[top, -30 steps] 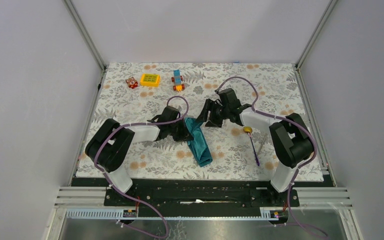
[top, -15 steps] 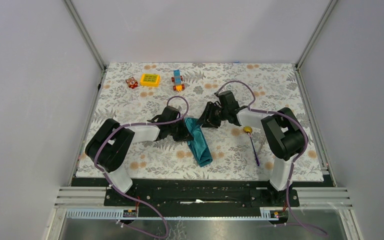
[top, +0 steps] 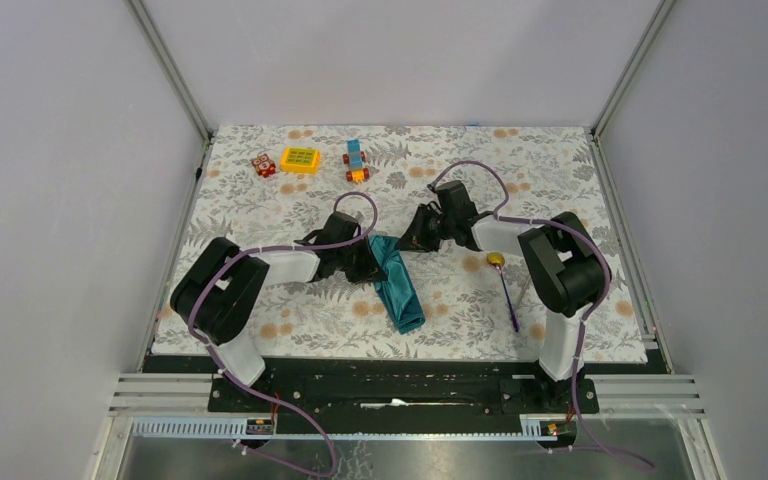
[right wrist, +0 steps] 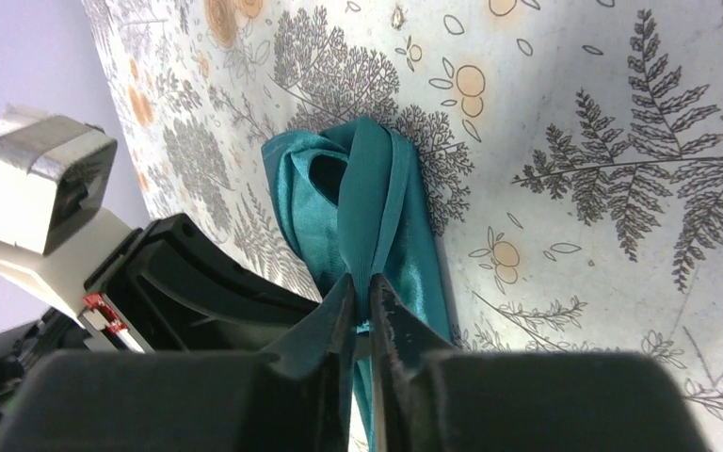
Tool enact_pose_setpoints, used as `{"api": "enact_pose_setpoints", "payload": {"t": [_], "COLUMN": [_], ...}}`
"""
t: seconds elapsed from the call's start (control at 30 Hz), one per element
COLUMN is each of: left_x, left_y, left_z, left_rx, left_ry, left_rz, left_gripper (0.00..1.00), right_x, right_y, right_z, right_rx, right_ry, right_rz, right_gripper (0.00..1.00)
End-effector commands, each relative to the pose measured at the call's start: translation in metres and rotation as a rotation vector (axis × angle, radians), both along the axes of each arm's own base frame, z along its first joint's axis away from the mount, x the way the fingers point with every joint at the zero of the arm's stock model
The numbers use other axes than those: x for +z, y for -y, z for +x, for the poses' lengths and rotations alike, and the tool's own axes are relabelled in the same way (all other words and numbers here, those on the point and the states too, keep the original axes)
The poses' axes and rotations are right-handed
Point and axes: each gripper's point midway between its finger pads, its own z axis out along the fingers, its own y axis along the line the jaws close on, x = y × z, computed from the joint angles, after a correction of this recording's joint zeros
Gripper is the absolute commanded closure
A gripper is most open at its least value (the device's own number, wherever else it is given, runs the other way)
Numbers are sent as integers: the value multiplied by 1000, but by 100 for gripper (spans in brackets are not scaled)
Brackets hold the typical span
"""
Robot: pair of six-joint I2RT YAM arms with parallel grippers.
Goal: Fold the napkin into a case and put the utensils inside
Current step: Stuff the top corner of the smaller-rectangle-folded napkin at the center of the board.
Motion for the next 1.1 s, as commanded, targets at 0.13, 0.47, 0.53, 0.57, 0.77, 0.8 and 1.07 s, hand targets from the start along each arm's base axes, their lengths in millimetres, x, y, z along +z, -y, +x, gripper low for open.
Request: {"api": "enact_pose_setpoints", "payload": {"t": [0.13, 0.47, 0.53, 0.57, 0.77, 0.8, 1.07], "left_x": [5, 47, 55, 58, 85, 89, 92], "left_y": [-4, -10, -15, -18, -50, -56, -65], "left_z": [-1, -3, -3, -3, 9, 13, 53], "left_rx": [3, -16, -13, -11, 62, 77, 61], "left_ry": [25, 99, 109, 114, 177, 189, 212], "left_rz": [13, 4, 12, 15, 43, 54, 221], "left_gripper": [93, 53, 47, 44, 26, 25, 53], "right_x": [23, 26, 26, 26, 28, 29, 31], "right_y": [-13, -18, -18, -18, -26, -27, -37], "right_z": [12, 13, 13, 12, 8, 7, 5], "right_rx": [28, 19, 15, 15, 24, 26, 34], "right_ry": [64, 65, 63, 63, 64, 65, 68], "right_rz": [61, 73, 77, 78, 84, 84, 91], "right_gripper": [100, 100, 100, 100, 100, 100, 100]}}
